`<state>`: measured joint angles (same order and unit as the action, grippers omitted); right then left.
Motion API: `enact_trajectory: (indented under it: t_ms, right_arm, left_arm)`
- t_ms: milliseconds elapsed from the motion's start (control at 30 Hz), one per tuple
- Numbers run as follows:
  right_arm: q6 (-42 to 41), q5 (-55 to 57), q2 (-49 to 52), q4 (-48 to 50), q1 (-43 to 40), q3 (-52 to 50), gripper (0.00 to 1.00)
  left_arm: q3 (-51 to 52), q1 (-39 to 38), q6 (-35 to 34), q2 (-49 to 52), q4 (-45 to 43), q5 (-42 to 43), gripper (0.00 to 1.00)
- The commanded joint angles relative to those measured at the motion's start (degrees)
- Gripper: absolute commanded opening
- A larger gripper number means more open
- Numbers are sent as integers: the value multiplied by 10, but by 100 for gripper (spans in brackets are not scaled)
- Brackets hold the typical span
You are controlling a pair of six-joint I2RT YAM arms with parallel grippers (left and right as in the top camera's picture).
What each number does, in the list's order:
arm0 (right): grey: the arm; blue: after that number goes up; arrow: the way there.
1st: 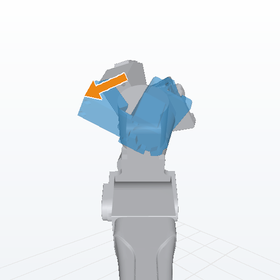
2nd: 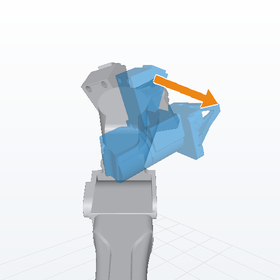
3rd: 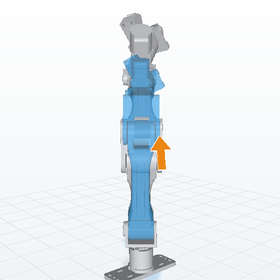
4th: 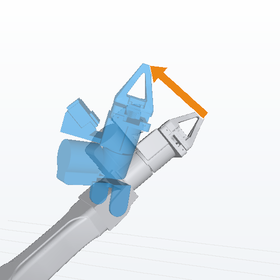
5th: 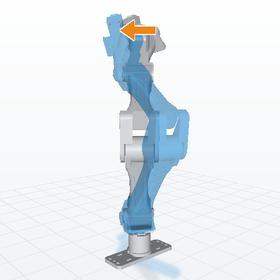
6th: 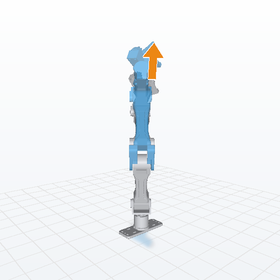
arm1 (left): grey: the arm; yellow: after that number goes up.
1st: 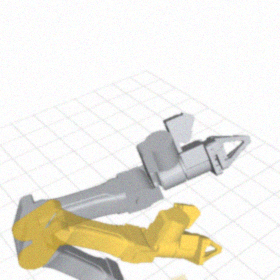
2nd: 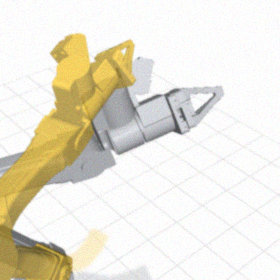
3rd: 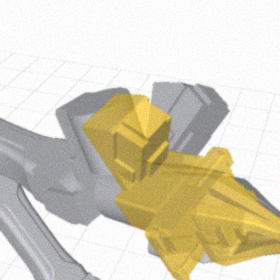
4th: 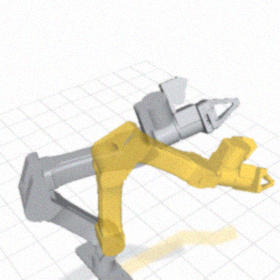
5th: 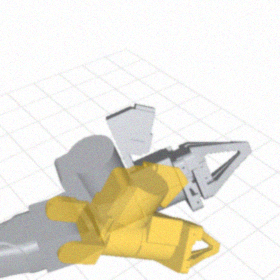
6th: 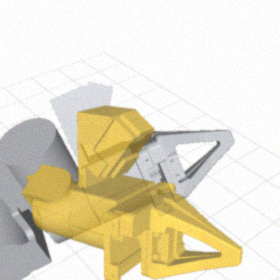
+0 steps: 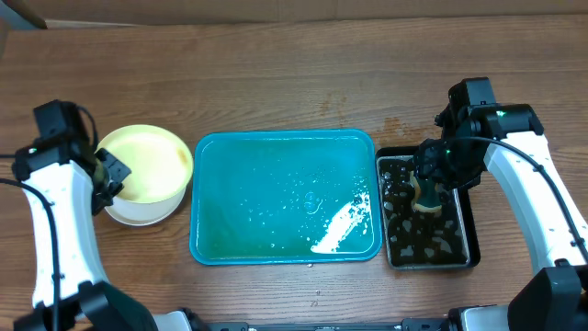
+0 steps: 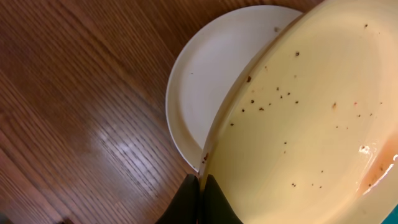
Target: Clean dirty plates on tray and stack at the side
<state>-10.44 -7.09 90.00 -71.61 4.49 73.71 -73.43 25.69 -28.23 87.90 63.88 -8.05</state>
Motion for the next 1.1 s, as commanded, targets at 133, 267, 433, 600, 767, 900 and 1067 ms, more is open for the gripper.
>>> enact_trajectory:
  t_ms: [133,267,433,600,767,900,1067]
  right_arm:
    - [5,-1,-9,2,-1,10,54]
    - [5,-1,-9,7,-1,10,54]
    - [5,-1,-9,8,-1,10,55]
    - [5,-16,-9,24,-1,10,61]
    - [24,-80,-9,89,-1,10,71]
    - [23,-65,-9,80,-1,10,100]
    - [-3,-3,-10,17,-1,10,100]
  left_arm:
    - [1,36,13,44,-1,19,6]
    - [0,45,14,41,-2,33,65]
    - [-3,43,38,24,-1,111,74]
    - [-3,16,79,-32,-9,186,74]
    - [-3,-61,174,-93,-18,201,87]
    - [-3,-124,205,-106,54,175,100]
    - [-1,-138,175,-107,162,167,100]
